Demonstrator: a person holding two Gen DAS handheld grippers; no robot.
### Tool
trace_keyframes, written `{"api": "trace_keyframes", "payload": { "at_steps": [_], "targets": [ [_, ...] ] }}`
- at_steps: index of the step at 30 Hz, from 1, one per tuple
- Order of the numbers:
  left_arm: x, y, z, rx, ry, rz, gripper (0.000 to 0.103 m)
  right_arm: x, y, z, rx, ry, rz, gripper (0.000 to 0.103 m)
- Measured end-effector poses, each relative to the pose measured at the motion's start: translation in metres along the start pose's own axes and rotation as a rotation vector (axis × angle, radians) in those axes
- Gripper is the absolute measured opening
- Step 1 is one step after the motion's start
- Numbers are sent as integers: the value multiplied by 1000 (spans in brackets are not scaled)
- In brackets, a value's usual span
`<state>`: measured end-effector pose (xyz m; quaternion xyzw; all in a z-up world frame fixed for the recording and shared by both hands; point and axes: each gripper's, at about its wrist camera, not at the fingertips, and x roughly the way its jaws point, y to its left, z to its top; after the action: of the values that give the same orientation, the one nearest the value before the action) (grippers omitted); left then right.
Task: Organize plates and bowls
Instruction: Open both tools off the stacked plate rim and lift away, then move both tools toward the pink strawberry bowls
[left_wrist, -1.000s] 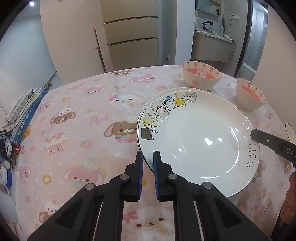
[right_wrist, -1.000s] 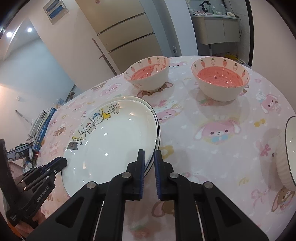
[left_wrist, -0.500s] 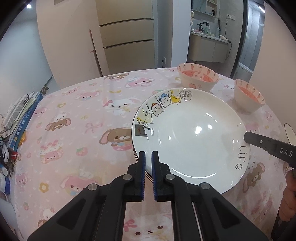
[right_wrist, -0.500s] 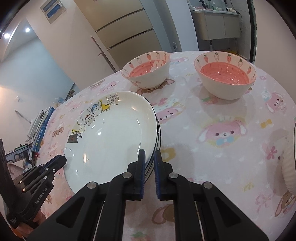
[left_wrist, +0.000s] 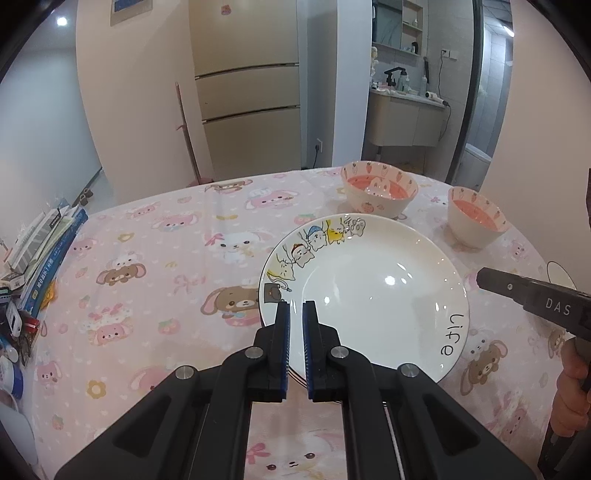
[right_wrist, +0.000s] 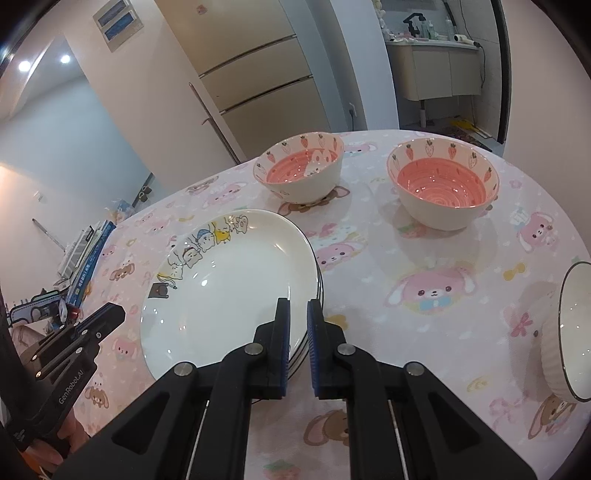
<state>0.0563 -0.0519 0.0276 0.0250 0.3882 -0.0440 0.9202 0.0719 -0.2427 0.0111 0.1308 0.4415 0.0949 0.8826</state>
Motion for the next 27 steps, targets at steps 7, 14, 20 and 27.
{"api": "trace_keyframes", "payload": {
  "at_steps": [7,14,20,27],
  "targets": [
    [-12,-1,1,-6,-34,-17,12,-16,8,1,-32,-54,-22,9],
    [-36,-3,2,7,-174,2,78,-43,21,2,-114,-168,-101,44],
    [-60,-14,3,62,-300,16,103,-68,27,2,-156,-321,-157,85],
    [-79,-33,-1,161,-423,54,103,-92,25,-2,-190,-479,-203,103]
  ]
}}
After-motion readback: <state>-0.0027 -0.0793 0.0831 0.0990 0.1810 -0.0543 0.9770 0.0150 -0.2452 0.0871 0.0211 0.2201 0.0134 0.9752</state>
